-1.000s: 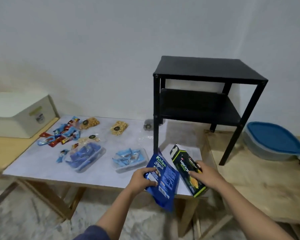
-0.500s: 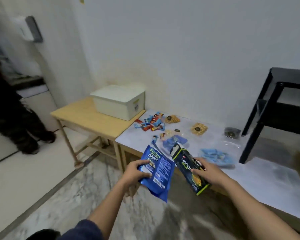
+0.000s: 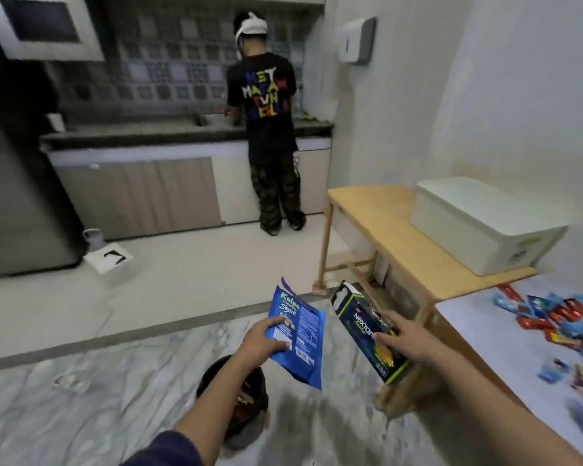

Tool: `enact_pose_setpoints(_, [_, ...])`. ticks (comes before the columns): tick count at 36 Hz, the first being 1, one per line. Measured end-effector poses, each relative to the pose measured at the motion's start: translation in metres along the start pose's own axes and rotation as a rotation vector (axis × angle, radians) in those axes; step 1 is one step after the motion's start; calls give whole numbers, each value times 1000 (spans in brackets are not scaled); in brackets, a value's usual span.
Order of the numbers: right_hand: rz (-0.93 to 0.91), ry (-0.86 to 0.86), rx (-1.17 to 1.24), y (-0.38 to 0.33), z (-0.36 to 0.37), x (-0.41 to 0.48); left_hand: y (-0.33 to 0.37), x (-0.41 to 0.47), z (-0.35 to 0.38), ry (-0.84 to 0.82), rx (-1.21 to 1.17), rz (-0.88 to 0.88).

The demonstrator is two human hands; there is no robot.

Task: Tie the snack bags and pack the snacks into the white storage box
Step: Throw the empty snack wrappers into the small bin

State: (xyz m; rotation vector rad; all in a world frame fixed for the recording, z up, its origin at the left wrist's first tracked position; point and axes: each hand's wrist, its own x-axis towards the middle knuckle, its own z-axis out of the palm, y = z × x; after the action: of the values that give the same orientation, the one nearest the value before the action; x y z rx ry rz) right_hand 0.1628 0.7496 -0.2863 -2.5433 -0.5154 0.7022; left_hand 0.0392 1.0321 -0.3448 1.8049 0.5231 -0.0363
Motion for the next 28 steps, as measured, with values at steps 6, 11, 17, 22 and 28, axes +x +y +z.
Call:
enact_pose_setpoints(6, [-147, -131, -105, -81, 22, 111, -37, 45, -81, 177, 86, -101])
enact_pose_setpoints(11, [-180, -243, -52, -127, 49, 206, -74, 89, -126, 297, 43, -263])
enact_pose_setpoints(17, [-121, -444, -33, -148, 118, 294, -130, 119, -131, 345, -55, -443])
enact_pose_setpoints(22, [-22, -536, 19, -134, 212, 332, -193, 142, -112, 313, -163, -621])
enact_pose_setpoints(28, [27, -572, 24, -100, 341, 372, -297, 185, -80, 211, -145, -742])
